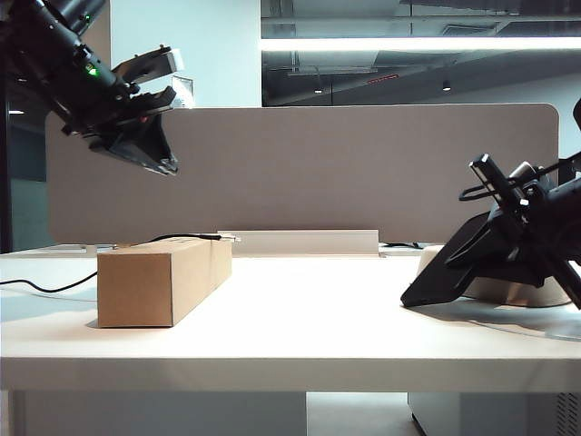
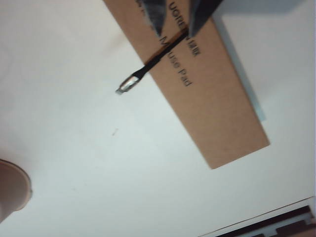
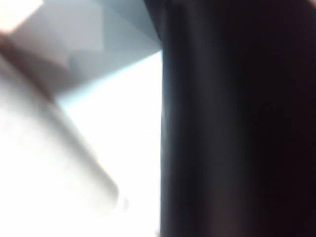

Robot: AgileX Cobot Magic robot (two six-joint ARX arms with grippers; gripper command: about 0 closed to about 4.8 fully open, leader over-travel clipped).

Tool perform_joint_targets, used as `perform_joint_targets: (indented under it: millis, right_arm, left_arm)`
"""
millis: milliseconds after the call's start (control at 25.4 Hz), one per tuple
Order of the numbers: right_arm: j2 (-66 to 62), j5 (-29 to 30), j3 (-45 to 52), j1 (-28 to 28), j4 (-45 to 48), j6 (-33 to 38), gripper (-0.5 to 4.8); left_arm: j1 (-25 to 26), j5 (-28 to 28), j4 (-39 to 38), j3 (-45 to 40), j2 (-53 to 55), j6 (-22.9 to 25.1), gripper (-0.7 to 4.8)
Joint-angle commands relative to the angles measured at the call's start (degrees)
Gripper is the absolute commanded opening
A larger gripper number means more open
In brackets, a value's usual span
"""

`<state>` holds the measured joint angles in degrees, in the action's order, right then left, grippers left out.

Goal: Pick up the charging cable and the phone, plug the charging cable into the charging port on the phone, and finally place them back on the table.

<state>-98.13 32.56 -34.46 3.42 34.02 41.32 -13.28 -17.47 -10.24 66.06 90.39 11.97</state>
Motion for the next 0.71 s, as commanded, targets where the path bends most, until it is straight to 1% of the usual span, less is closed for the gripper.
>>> perform_joint_targets:
  millis: [39, 118, 276, 355, 513, 631, 671, 710]
  right_arm:
    - [4.26, 0.83, 0.02, 0.07, 0.5, -0.61, -0.03]
    - [7.98, 1.01, 0.02, 0.07, 0.42, -0.85, -0.03]
    - [13.51, 2.25, 0.02, 0.07, 0.13, -1.27, -0.03]
    - [16.61, 3.15, 0.02, 0.09, -0.77, -2.95, -0.03]
    - [22.69, 3.32, 0.02, 0.07, -4.72, -7.08, -0.03]
    - [26.67, 3.17, 0.02, -0.04, -7.61, -9.64, -0.03]
    - [27.69, 3.17, 0.02, -0.09, -8.33, -10.21, -0.03]
    - [29.55, 3.19, 0.02, -0.09, -9.7, -10.49, -0.03]
  left_arm:
    - [-2.19, -0.31, -0.04, 1.53, -0.24, 2.51, 0.58]
    - [-3.56, -0.07, -1.01, 3.28, 0.17, 5.51, 0.58]
    - [-4.28, 0.68, -3.26, 7.26, 2.58, 6.29, 0.58]
    - [-4.35, 0.74, -5.97, 10.08, 4.44, 7.54, 0.59]
    - [-5.14, 1.25, -12.61, 15.61, 8.59, 13.03, 0.63]
    - [-6.47, 4.57, -16.98, 18.86, 11.43, 17.14, 0.68]
    - [-7.15, 6.01, -17.86, 19.58, 12.24, 18.69, 0.85]
    - [-8.41, 8.94, -18.38, 20.28, 13.51, 21.84, 1.38]
